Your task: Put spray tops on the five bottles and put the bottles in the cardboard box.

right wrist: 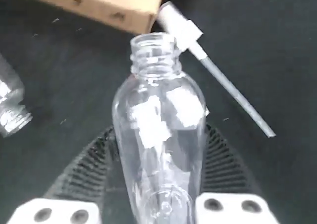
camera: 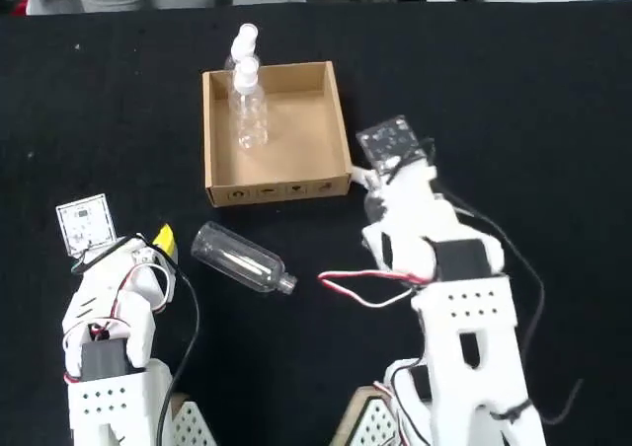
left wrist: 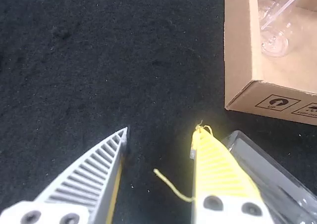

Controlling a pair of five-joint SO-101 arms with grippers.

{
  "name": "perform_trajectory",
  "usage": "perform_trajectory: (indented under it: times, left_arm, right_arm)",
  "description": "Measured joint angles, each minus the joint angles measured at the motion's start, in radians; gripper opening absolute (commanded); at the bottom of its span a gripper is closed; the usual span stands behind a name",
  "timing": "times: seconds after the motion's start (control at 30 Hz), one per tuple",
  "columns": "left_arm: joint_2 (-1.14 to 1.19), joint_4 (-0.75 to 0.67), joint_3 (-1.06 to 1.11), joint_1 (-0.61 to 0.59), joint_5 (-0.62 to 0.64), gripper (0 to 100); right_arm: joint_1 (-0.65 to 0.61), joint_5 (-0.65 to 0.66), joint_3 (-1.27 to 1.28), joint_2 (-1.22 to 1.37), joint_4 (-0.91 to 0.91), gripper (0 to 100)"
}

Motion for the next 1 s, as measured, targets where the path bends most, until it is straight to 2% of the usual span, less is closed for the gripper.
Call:
perform_trajectory:
  times: [0.2, 0.5, 0.73, 1.0]
  left_arm:
    - [0.000, 0.000, 0.000, 0.000, 0.000, 19]
    - [0.000, 0.000, 0.000, 0.000, 0.000, 19]
    - [0.000, 0.000, 0.000, 0.000, 0.000, 19]
    - [0.000, 0.000, 0.000, 0.000, 0.000, 19]
  right_arm:
    - [0.084, -0.002, 0.161, -0.025, -0.261, 12.0]
    - [0.143, -0.002, 0.328, -0.026, -0.628, 11.9]
    - [0.147, -0.002, 0.428, -0.026, -0.758, 11.9]
    - [0.147, -0.002, 0.516, -0.028, -0.810, 11.9]
